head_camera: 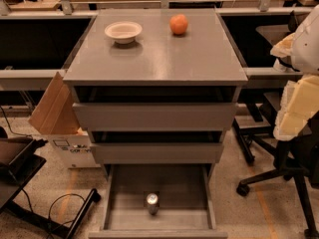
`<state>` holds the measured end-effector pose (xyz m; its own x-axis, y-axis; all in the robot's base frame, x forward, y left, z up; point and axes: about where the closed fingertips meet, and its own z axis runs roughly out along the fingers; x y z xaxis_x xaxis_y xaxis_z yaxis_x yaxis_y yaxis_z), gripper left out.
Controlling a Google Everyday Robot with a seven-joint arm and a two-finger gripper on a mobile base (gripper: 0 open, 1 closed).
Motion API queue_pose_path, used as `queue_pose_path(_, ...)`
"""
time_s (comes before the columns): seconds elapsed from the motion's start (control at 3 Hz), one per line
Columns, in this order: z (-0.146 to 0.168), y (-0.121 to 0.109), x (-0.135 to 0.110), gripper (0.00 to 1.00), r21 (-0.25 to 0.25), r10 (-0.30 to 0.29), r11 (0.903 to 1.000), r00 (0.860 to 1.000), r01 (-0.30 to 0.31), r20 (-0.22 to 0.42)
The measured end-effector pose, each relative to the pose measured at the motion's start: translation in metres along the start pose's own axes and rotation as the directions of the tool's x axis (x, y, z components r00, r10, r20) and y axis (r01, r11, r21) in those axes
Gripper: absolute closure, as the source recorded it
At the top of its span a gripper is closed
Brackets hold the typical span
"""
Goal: Pick redbull can from bottom drawer and place on counter
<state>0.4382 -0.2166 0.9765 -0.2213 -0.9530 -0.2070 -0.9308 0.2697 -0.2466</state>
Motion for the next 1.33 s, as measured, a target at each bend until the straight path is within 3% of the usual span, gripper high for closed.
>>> queue_pose_path(0.67,0.007,-0.001,-0.004,0.0,0.004,0.001,1.0,1.0,-0.001,0.012)
queue_pose_path(1.0,0.032,0.0,0.005,0.0,-0.001,0.007,1.0,0.998,-0.006,0.065)
queue_pose_path(1.33,0.079,0.005,0.027,0.0,0.006,0.012,0.9999,0.972,-0.013,0.236)
